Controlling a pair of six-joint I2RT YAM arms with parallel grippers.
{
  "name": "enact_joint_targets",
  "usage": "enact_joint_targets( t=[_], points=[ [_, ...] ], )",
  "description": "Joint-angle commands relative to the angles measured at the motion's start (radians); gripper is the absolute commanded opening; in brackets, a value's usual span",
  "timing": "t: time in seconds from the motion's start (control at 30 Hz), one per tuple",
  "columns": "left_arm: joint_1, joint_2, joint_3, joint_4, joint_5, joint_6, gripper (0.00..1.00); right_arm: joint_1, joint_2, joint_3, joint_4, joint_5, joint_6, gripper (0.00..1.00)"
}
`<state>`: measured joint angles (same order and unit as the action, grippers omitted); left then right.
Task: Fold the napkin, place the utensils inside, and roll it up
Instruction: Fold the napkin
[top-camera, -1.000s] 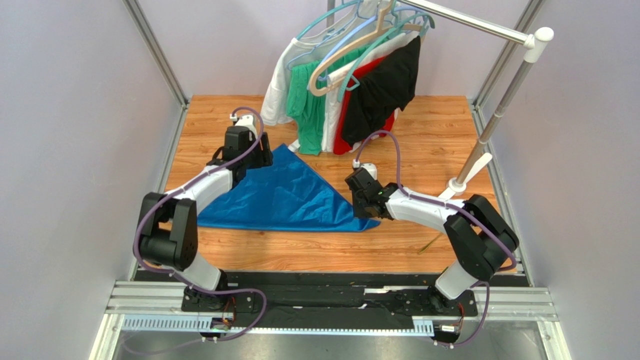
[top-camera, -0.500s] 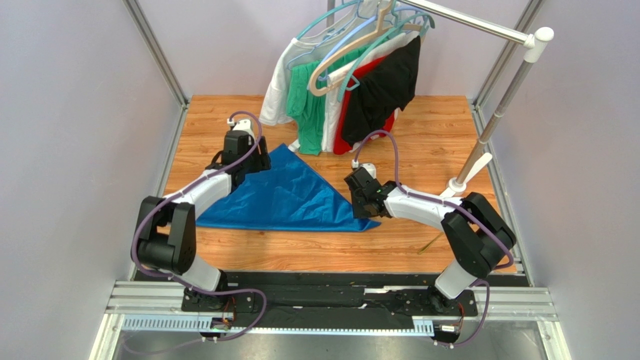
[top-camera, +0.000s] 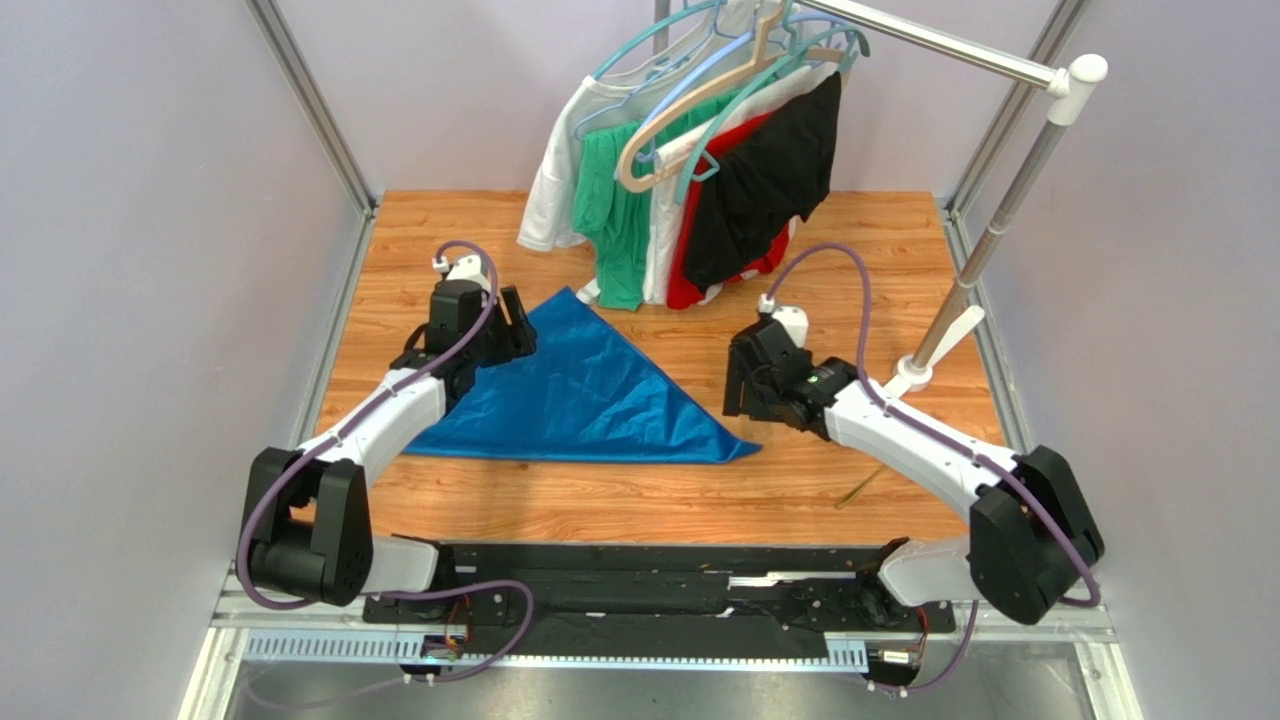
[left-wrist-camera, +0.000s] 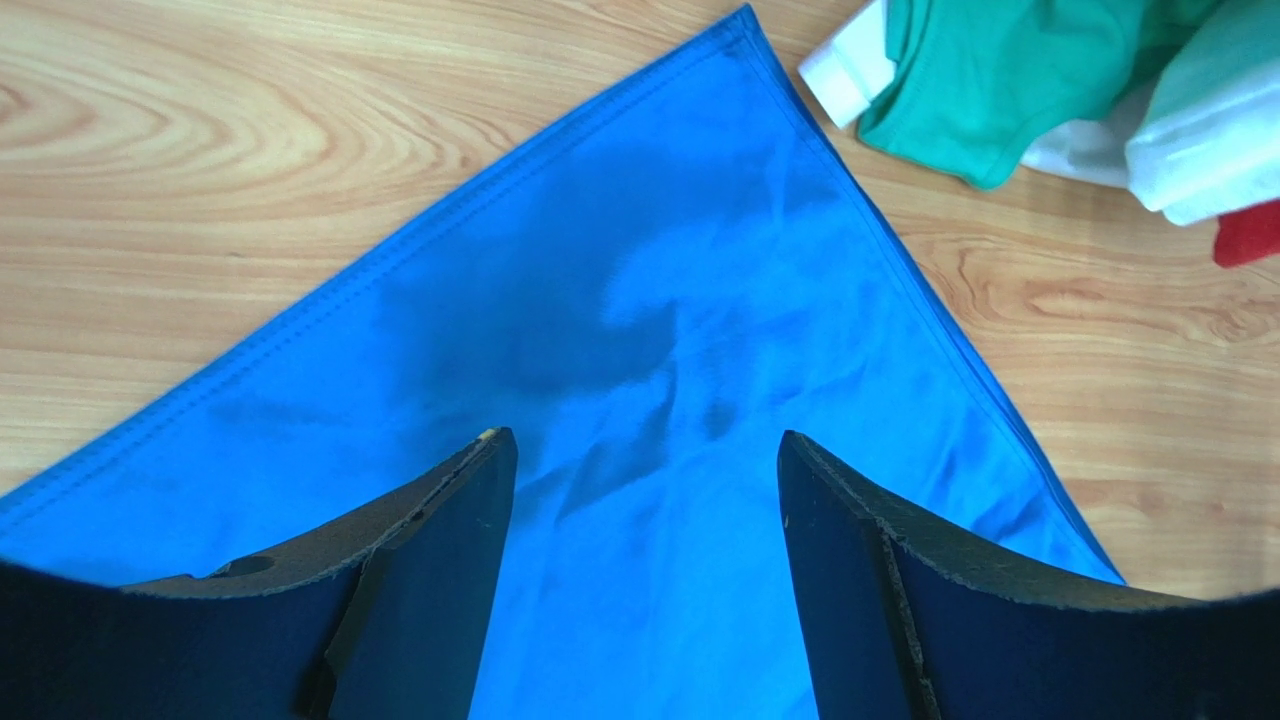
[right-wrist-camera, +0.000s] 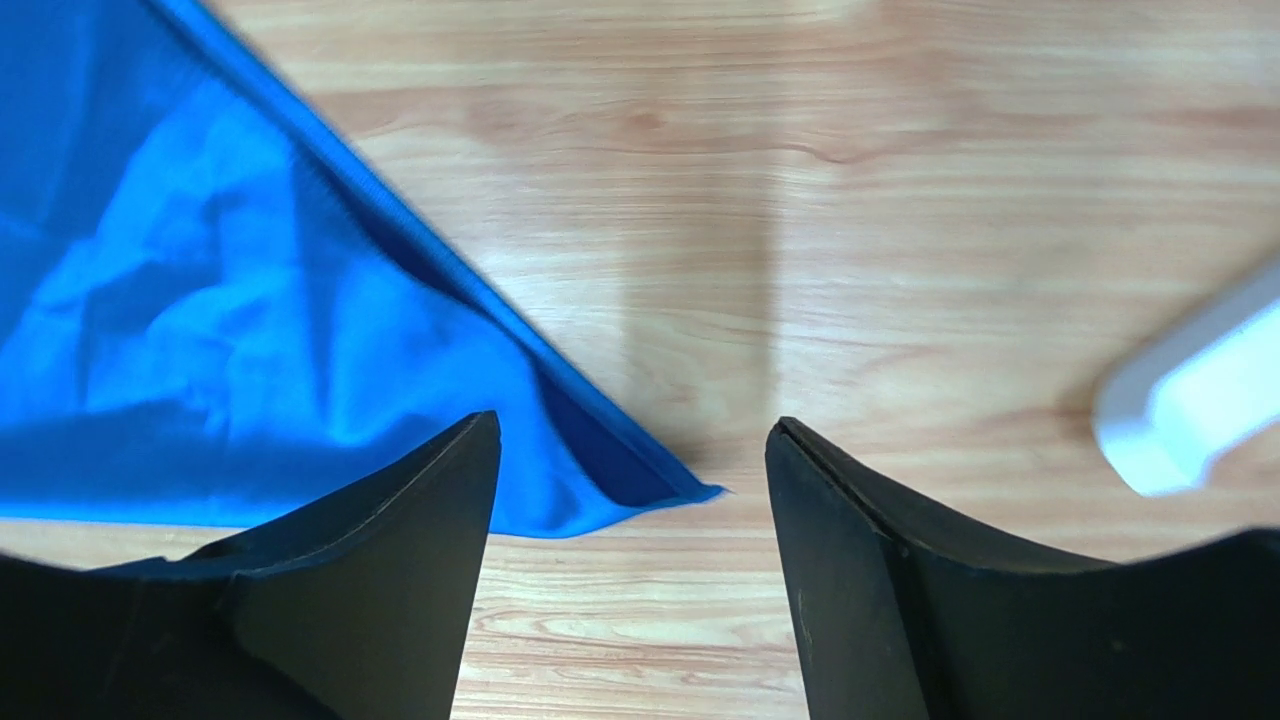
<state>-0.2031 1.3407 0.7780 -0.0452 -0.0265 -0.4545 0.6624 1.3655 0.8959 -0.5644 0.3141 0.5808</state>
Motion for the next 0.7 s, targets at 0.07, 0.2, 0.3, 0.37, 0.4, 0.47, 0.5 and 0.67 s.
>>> enact_joint_targets(
  t=[0.07,0.2,0.3,0.37,0.4,0.47,0.5,0.67],
  points=[
    [-0.016,-0.031,-0.006,0.008,0.066,-0.039,0.74,-0.056,-0.104,-0.072,-0.037,0.011,0.125,0.69],
    [-0.019,-0.017,-0.025,0.039,0.082,-0.046,0.74,-0.055,-0.134,-0.097,0.038,-0.084,0.103,0.67],
    [-0.019,0.003,-0.049,0.068,0.100,-0.061,0.74,-0.017,-0.106,-0.075,0.107,-0.152,0.100,0.65],
    [-0.019,0.006,-0.072,0.096,0.111,-0.079,0.73,0.055,-0.060,-0.034,0.112,-0.129,0.100,0.65],
    [-0.019,0.005,-0.094,0.103,0.111,-0.084,0.74,0.072,-0.042,-0.026,0.136,-0.135,0.102,0.65],
    [-0.019,0.003,-0.112,0.119,0.106,-0.095,0.74,0.109,0.012,-0.017,0.170,-0.158,0.111,0.65],
    [-0.019,0.003,-0.129,0.123,0.102,-0.099,0.74,0.114,0.035,-0.018,0.214,-0.174,0.116,0.65],
    [-0.018,0.012,-0.174,0.162,0.094,-0.124,0.74,0.120,0.151,-0.006,0.265,-0.225,0.131,0.65]
  ],
)
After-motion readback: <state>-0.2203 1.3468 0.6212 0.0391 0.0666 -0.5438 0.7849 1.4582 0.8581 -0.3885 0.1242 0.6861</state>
